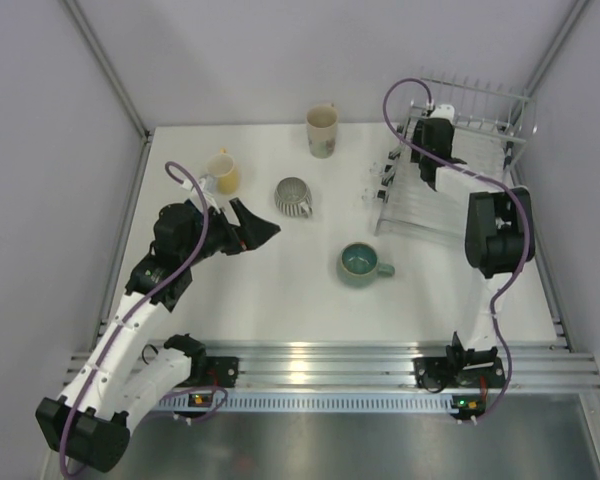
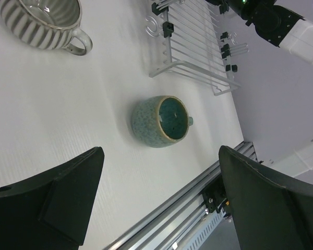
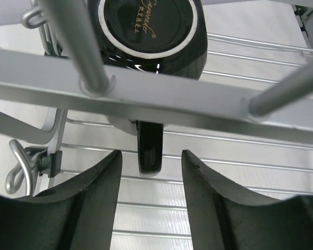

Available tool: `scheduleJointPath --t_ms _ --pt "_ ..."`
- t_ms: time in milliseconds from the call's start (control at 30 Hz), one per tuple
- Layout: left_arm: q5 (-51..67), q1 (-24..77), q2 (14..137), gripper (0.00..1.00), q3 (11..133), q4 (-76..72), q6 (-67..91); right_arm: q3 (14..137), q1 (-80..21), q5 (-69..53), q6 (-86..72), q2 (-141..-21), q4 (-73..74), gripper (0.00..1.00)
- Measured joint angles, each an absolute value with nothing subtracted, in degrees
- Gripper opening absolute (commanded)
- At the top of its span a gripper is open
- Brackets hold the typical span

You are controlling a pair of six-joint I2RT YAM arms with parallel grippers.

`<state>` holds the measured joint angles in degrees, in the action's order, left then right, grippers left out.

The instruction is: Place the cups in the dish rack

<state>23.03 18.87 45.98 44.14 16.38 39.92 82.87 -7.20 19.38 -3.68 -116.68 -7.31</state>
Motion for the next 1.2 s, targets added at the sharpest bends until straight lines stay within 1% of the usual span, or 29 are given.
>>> scheduleJointPath --t_ms 167,267,467,500,533,600,633,700,833,900,1100,1200 --pt "21.23 18.87 45.80 0.96 44.16 18.28 40.12 81.56 -7.22 19.03 -5.26 -112.31 -3.03 0.55" --pt "19.27 18.87 46.19 0.96 44.86 20.99 39.72 79.61 -7.22 17.61 -7.33 -107.55 0.56 0.55" --pt "13.87 18.87 48.29 0.96 50.30 25.91 38.83 73.01 -7.22 12.75 -12.91 -95.70 9.15 0.56" --pt "12.29 18.87 48.42 0.96 51.27 26.65 38.79 71.57 -7.22 11.44 -14.15 -93.10 10.79 0.59" --pt "10.68 18.87 48.56 0.96 52.21 27.44 38.76 70.37 -7.22 10.15 -15.11 -90.76 11.94 0.75" --pt "6.76 18.87 49.21 0.96 54.46 29.23 38.65 67.18 -7.55 7.11 -17.45 -84.66 14.17 0.84" --pt "4.84 18.87 49.87 0.96 55.68 30.00 38.50 65.84 -7.88 5.85 -18.02 -81.80 14.63 0.92" --pt "0.91 18.85 51.86 0.97 58.63 31.68 38.09 62.92 -8.75 3.22 -19.68 -75.13 15.55 0.99" --pt "-3.95 18.85 56.18 0.97 63.83 33.54 36.14 58.74 -11.11 -2.85 -23.07 -63.33 15.77 0.99" --pt "-4.82 18.81 58.61 0.97 66.63 34.41 34.41 56.97 -11.55 -5.52 -24.38 -59.68 15.73 0.99" --pt "-9.17 18.17 67.77 0.97 75.90 36.71 30.76 51.68 -11.77 -12.43 -25.74 -54.87 17.02 0.99" --pt "-11.75 17.02 71.18 0.96 78.02 37.78 29.91 49.74 -11.90 -14.74 -25.74 -52.97 18.61 0.99"
